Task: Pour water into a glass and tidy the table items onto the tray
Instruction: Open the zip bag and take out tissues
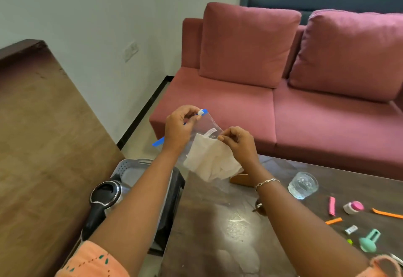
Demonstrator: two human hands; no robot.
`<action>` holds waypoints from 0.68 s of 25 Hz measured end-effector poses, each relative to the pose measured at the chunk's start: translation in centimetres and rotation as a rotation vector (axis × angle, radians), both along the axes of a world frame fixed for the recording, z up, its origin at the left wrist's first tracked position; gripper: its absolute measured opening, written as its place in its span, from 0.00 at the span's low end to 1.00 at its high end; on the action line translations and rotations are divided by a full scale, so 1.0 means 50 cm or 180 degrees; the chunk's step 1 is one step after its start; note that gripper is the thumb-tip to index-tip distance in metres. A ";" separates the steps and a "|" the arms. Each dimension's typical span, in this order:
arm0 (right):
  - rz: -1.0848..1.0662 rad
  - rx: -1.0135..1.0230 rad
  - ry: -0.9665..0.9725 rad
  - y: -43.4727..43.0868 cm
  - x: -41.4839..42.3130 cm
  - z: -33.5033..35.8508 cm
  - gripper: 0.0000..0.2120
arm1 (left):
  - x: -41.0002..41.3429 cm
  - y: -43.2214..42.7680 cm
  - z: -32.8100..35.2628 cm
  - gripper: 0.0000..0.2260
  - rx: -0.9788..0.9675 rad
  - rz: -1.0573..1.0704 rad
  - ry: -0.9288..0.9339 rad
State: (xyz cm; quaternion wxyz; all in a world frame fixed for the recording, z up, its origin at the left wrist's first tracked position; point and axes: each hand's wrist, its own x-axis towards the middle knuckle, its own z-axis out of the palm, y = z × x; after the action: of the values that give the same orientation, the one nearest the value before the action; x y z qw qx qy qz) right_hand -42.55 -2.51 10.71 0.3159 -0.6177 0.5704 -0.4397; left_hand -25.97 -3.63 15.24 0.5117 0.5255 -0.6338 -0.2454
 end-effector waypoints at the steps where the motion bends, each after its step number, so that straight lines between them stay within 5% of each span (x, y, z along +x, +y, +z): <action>1: 0.0032 -0.0037 -0.0049 -0.003 -0.015 0.012 0.02 | -0.016 -0.001 0.007 0.04 -0.0039 -0.0044 -0.0048; 9: 0.0199 -0.0813 -0.0585 -0.021 -0.078 0.157 0.01 | -0.130 0.004 0.065 0.03 -0.0345 -0.0443 -0.0508; 13: -0.0046 -0.0924 -0.0656 -0.029 -0.090 0.178 0.11 | -0.154 -0.004 0.100 0.05 -0.0487 -0.0630 -0.0652; 17: -0.0208 -0.1063 -0.0595 -0.028 -0.088 0.197 0.06 | -0.172 -0.009 0.128 0.09 -0.0561 -0.0662 -0.0627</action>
State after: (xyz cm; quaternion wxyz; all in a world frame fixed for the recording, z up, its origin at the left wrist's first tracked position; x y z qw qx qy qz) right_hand -46.93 -3.91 20.57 0.2462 -0.5992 0.4774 -0.5937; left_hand -34.58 -4.10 21.63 0.4630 0.4317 -0.7510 -0.1879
